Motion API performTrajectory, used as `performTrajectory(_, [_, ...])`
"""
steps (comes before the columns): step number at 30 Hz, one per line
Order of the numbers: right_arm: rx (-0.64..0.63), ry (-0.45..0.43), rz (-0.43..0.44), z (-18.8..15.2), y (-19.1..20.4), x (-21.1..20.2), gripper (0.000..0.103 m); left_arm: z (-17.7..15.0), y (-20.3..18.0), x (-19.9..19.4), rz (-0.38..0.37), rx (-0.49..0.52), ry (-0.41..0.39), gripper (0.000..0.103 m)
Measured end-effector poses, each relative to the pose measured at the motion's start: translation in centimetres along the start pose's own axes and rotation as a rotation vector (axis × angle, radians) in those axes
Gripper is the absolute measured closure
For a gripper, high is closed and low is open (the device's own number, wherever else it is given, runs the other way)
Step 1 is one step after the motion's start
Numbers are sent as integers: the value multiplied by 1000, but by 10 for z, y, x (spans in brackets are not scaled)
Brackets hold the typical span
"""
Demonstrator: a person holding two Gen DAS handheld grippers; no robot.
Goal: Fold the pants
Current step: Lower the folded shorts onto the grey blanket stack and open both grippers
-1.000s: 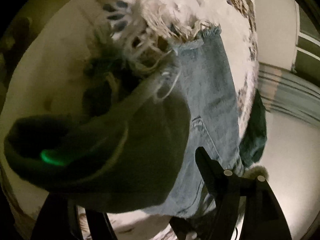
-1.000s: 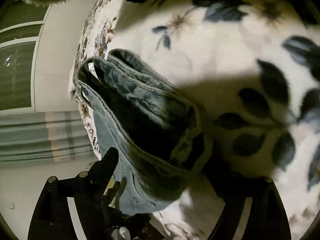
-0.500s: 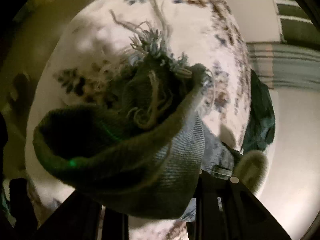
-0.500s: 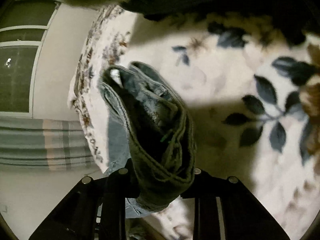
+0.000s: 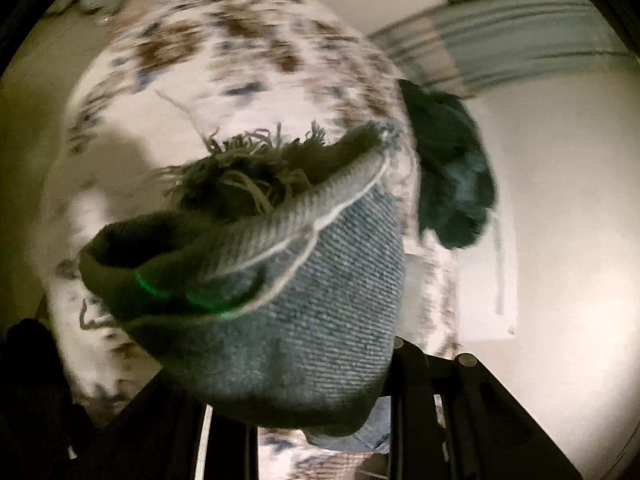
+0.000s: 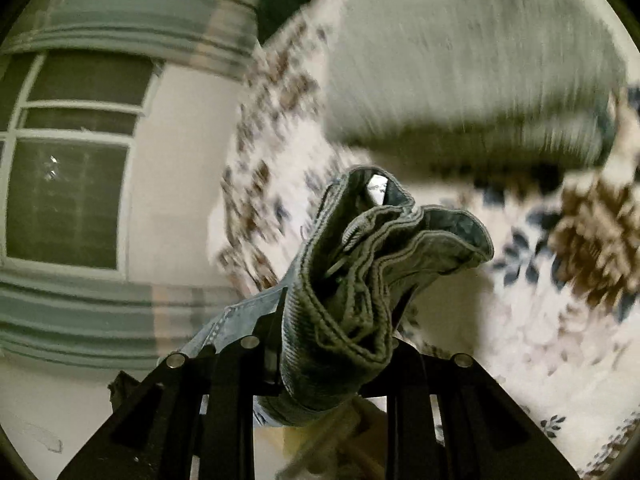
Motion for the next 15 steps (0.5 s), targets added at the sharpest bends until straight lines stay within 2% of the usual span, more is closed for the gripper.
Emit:
performTrajectory(2, [4, -55, -2, 23, 12, -26, 78, -4, -51, 8, -48, 45, 28, 83])
performTrajectory(6, [23, -214, -9, 89, 34, -88, 78, -8, -147, 40, -141, 141, 109, 83])
performTrajectory(10, [30, -373, -60, 154, 40, -137, 78, -22, -229, 99, -211, 249, 217, 83])
performTrajectory(13, [54, -462, -119, 188, 23, -160, 78, -39, -261, 164, -216, 331, 294, 83])
performTrajectory(15, [98, -493, -156, 198, -3, -162, 78, -47, -254, 206, -191, 357, 343, 83])
Point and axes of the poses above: each gripper's, at about its wrist camera, not at the fingertips, and x roughly the way its jaws point, y to its left, z to its top, the point moved 3 cm from there along x, roughly the way its jaws point, and after that the axes turned 15 degrees about -x, right-handed, at the moved point
